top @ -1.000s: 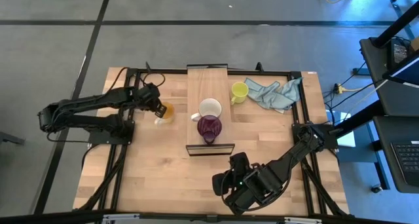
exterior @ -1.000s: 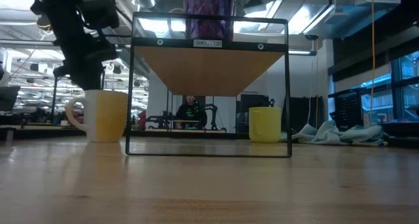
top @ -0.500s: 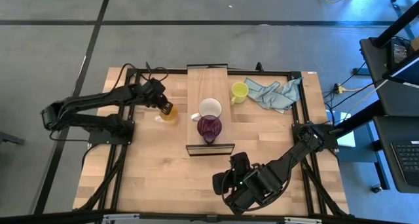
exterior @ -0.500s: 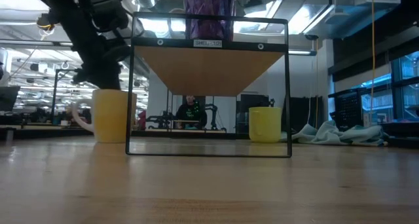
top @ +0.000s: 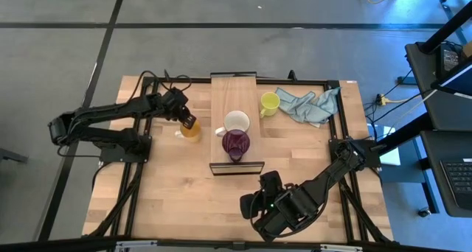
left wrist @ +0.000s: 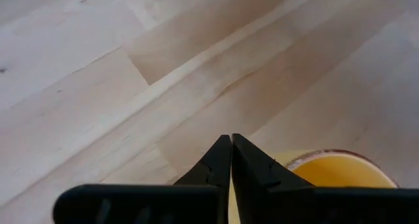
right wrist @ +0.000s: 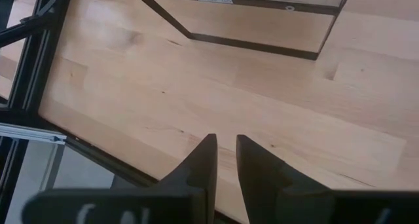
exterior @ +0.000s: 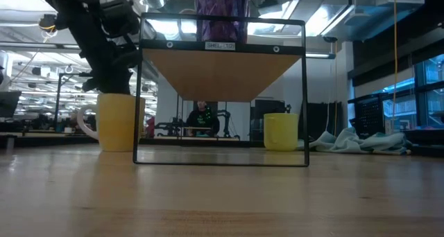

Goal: Stack small to large cups/mugs on shelf
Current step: Put the yellow mug on the shelf

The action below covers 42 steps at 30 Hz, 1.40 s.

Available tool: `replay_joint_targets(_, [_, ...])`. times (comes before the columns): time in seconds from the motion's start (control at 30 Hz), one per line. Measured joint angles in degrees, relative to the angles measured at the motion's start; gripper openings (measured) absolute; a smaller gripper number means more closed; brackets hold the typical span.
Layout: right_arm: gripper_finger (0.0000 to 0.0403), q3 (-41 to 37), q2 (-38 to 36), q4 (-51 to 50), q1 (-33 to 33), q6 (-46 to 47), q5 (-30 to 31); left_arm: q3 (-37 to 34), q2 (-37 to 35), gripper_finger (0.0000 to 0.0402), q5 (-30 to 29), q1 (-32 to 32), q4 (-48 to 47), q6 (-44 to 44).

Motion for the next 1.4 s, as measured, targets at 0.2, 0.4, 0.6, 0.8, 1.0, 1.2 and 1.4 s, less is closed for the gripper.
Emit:
replay_joint_targets(0.2, [0.006,0.0,0.0,-0.1,0.0,0.0,0.0,2.2,-0.7,0.002,-0.4,0.6,-0.7,5.0])
replay_joint_targets(0.4, [0.006,0.0,0.0,-0.2,0.0,-0.1,0.0,8.5,-2.5,0.003,-0.8,0.7,-2.5,5.6])
replay_joint_targets(0.6, [0.006,0.0,0.0,-0.3,0.0,-0.3,0.1,13.1,-2.5,0.0043,1.0,0.6,-18.6,8.3])
replay_joint_targets(0.8, [0.0065,0.0,0.0,-0.2,0.0,-1.6,0.1,14.2,-2.5,0.0079,5.8,-2.1,-21.9,11.1])
replay_joint_targets(1.0, [0.0104,0.0,0.0,0.0,0.0,-1.4,0.1,16.7,-2.5,0.0106,-1.1,-4.4,-31.2,4.0])
replay_joint_targets(1.2, [0.0149,0.0,0.0,-0.8,0.0,-1.7,0.1,17.8,-2.5,0.0108,-1.3,-4.0,-38.4,-15.1])
replay_joint_targets(1.4, [0.0171,0.0,0.0,-1.5,0.0,-2.9,0.2,17.8,-1.5,0.0108,-1.9,-5.9,-32.9,-20.1])
